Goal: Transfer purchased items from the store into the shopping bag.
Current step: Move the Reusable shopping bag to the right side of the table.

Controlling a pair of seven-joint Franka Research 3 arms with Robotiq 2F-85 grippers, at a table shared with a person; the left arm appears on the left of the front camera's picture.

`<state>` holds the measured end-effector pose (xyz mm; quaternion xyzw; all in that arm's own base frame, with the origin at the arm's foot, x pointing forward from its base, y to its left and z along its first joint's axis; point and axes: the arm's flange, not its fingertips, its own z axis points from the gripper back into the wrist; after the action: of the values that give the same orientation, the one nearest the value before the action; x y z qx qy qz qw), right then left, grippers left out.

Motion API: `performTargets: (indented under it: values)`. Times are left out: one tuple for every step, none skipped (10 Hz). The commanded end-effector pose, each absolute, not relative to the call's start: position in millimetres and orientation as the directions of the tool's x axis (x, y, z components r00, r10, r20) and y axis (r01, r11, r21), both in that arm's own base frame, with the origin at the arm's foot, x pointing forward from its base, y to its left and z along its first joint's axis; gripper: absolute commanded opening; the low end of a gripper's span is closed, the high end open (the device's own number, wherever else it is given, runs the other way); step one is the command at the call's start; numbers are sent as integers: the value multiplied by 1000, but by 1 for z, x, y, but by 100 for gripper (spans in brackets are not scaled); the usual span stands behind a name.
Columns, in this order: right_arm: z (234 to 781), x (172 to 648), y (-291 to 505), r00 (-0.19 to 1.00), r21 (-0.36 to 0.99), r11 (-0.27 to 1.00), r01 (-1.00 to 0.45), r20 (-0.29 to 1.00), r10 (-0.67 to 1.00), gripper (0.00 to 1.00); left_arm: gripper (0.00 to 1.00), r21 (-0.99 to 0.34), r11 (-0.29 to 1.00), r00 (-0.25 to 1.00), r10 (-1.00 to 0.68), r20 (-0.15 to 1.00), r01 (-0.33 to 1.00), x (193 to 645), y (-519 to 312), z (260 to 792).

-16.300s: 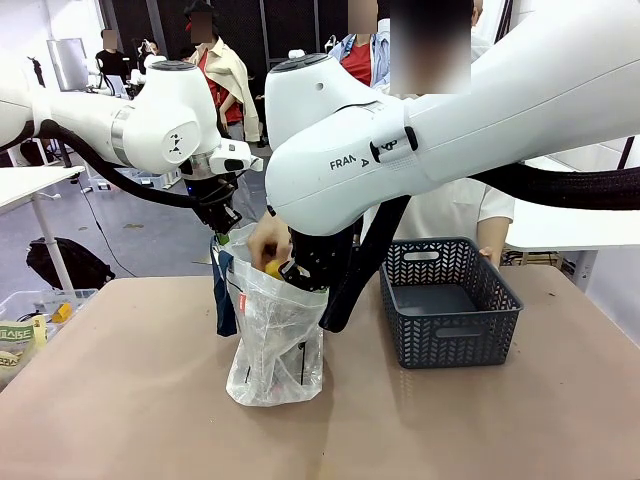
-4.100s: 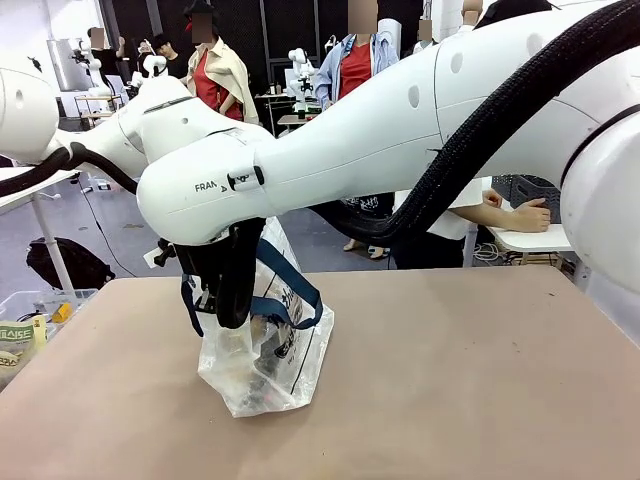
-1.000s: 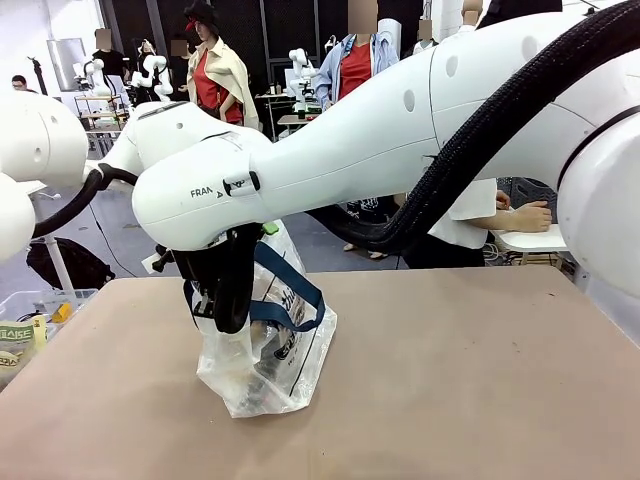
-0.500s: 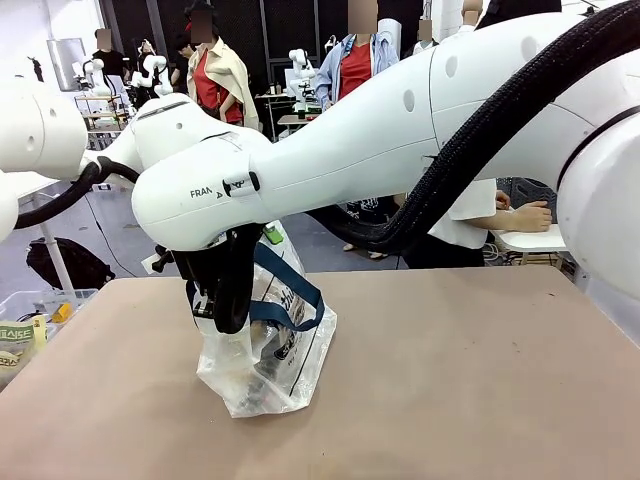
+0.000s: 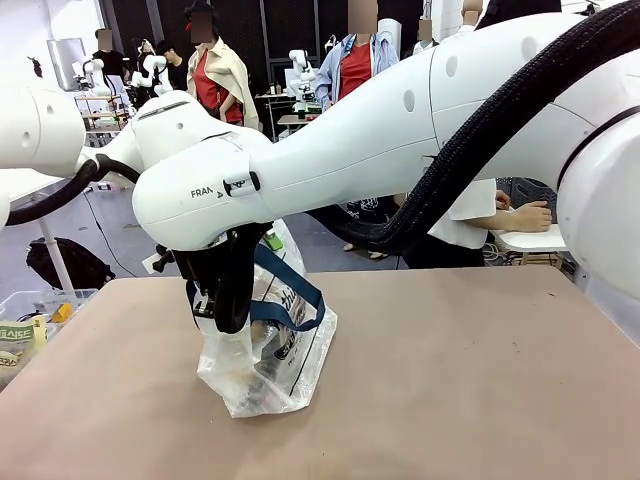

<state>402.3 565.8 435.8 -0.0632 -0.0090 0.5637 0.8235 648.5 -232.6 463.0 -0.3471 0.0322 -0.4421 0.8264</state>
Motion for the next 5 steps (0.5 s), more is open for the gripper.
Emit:
performTargets:
  values:
    - [428, 397, 565, 374, -119, 365, -923, -54, 926, 0, 0, -576, 407, 622, -747, 237, 709, 639, -230, 459]
    - [427, 397, 565, 374, -119, 365, -923, -58, 926, 0, 0, -575, 407, 620, -748, 236, 710, 639, -230, 459]
    - [428, 397, 565, 374, -119, 366, -923, -58, 925, 0, 0, -575, 412, 624, -746, 233, 707, 639, -231, 459]
    - [428, 397, 565, 373, -121, 365, -923, -58, 926, 0, 0, -575, 413, 624, -747, 230, 706, 639, -231, 458]
    - [428, 397, 565, 373, -122, 365, -923, -57, 926, 0, 0, -574, 414, 624, -746, 231, 707, 639, -231, 458]
